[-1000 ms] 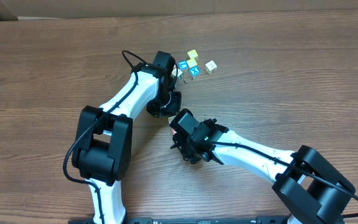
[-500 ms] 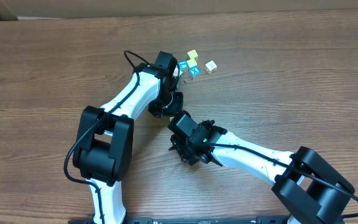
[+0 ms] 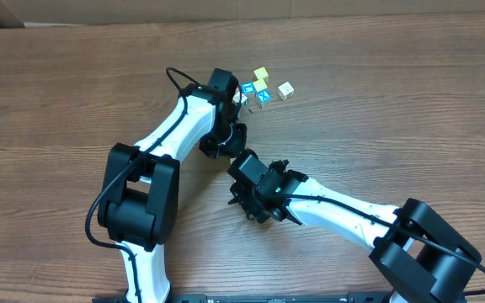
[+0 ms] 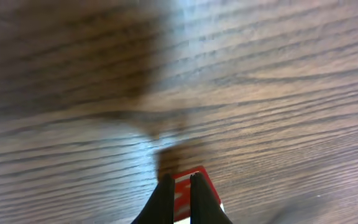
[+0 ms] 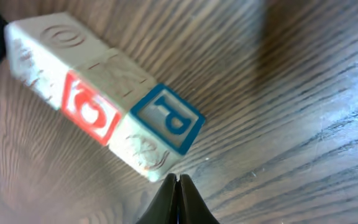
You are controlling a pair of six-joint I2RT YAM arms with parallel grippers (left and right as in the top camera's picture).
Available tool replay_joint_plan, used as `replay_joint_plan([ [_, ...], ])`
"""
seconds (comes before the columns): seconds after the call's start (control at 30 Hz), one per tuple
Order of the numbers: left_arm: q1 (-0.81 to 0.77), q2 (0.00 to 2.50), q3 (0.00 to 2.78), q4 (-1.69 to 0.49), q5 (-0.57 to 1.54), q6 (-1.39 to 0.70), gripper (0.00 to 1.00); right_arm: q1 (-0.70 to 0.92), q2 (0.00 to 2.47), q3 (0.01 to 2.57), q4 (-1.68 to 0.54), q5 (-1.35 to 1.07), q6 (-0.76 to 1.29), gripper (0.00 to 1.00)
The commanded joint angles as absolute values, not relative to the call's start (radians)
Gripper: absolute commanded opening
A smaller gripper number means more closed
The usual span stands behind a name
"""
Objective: Flip 3 blocks
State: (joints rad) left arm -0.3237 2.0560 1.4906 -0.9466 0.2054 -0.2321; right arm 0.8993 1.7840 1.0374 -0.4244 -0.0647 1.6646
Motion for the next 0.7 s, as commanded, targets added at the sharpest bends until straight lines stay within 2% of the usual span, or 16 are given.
replay_joint_plan([
  [0.0,-0.305,2.057,1.596,-0.966,0.200,-0.216,0.04,0.900,1.686,1.044,-0.428,-0.005,1.518,0.04],
  [0.13,-0.279,2.057,1.721,-1.037,0.193,-0.246,0.04,0.855,1.612,1.103,-0.529,0.042,1.255,0.04],
  [0.3,-0.215,2.036,1.853,-1.159,0.086,-0.394,0.04,0.697,1.548,1.221,-0.739,-0.015,0.738,0.06],
  [0.47,-0.111,1.937,1.866,-1.198,-0.014,-0.511,0.04,0.461,1.532,1.291,-0.953,-0.020,0.405,0.40],
  [0.67,-0.013,1.910,1.865,-1.265,-0.015,-0.509,0.04,0.234,1.534,1.291,-0.970,-0.020,0.240,0.56],
])
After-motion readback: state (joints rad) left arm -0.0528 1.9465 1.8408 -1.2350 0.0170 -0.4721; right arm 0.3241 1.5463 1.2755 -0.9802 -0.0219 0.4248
